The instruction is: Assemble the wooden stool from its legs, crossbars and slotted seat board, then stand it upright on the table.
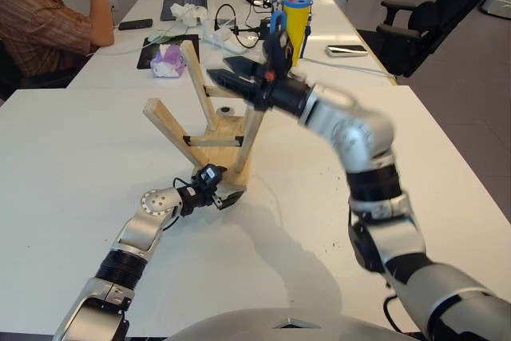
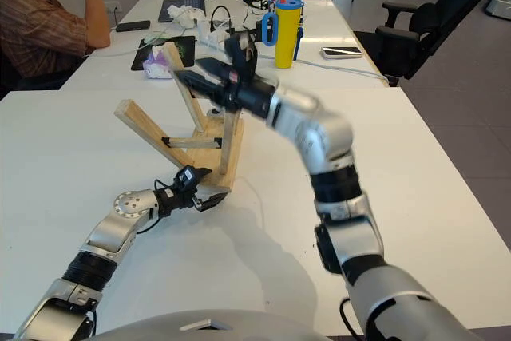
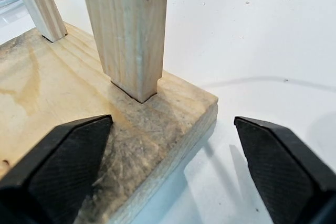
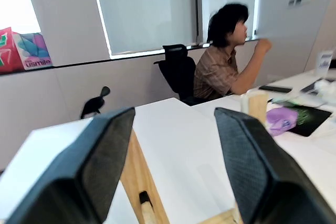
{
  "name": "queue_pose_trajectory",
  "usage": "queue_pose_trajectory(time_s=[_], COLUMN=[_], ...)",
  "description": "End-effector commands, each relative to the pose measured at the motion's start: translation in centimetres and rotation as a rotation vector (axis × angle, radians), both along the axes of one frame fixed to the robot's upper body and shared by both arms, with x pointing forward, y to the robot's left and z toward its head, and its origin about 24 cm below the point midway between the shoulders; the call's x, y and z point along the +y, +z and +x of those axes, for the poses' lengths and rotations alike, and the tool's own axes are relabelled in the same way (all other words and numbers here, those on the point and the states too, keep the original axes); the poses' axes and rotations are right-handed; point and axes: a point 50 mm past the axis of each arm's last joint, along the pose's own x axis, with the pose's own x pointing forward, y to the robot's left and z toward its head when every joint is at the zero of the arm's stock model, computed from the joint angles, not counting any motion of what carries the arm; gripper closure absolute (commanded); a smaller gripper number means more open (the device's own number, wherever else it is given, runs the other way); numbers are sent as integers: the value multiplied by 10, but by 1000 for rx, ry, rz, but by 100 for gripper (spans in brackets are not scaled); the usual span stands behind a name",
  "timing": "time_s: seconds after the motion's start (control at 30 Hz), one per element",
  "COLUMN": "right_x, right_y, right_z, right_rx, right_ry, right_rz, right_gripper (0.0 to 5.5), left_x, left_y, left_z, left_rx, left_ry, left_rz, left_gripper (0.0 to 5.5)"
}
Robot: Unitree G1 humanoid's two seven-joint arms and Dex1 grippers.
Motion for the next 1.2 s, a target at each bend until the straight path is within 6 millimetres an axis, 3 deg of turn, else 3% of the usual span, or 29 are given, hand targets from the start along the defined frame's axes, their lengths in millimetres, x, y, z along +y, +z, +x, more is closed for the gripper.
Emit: queue_pose_trajectory(time_s=[0.03,0.13,0.23,0.3,0.37,0.43,0.47,0.5,0.53,0.6,0.63,0.67,0.73,0.87,0.93,1.03,1.1,1.2], right_x=[-12,-10,-22,-28,-29,-25,-19,-10,-1,-5,-11,-17,-18,-17,-26,-41,-48,-72], right_y=[-95,-22,49,87,107,104,87,57,11,-100,-131,-146,-126,-28,0,11,4,-15], right_z=[-12,2,-4,-16,-28,-34,-31,-23,-14,-16,-25,-29,-20,3,8,12,11,15], right_rx=[278,89,-64,-145,-179,-161,-103,-5,149,392,458,467,397,184,93,18,-13,15], right_ry=[-57,-38,20,74,123,145,132,82,9,-124,-138,-164,-187,-166,-191,-277,-318,-494], right_rz=[-268,6,304,438,501,494,444,335,170,-247,-353,-402,-306,133,220,208,144,91], right_gripper=[268,268,268,268,268,268,268,268,287,310,328,341,374,435,459,507,540,547], left_x=[19,19,18,18,19,19,19,19,19,17,16,15,17,18,15,7,9,28], left_y=[-62,-64,-64,-64,-65,-65,-65,-65,-65,-63,-62,-61,-61,-60,-49,-10,12,35], left_z=[-42,-43,-42,-42,-43,-45,-45,-45,-44,-41,-39,-37,-37,-37,-28,-19,-33,-59], left_rx=[341,346,345,347,350,353,353,353,352,345,343,340,338,310,216,6,-11,104], left_ry=[64,72,71,73,76,78,78,78,77,66,61,55,54,73,88,104,62,4], left_rz=[144,145,144,143,142,141,141,140,140,139,140,141,143,135,86,-102,-215,-285], left_gripper=[120,120,120,120,120,120,120,120,120,120,120,120,120,120,120,120,120,120])
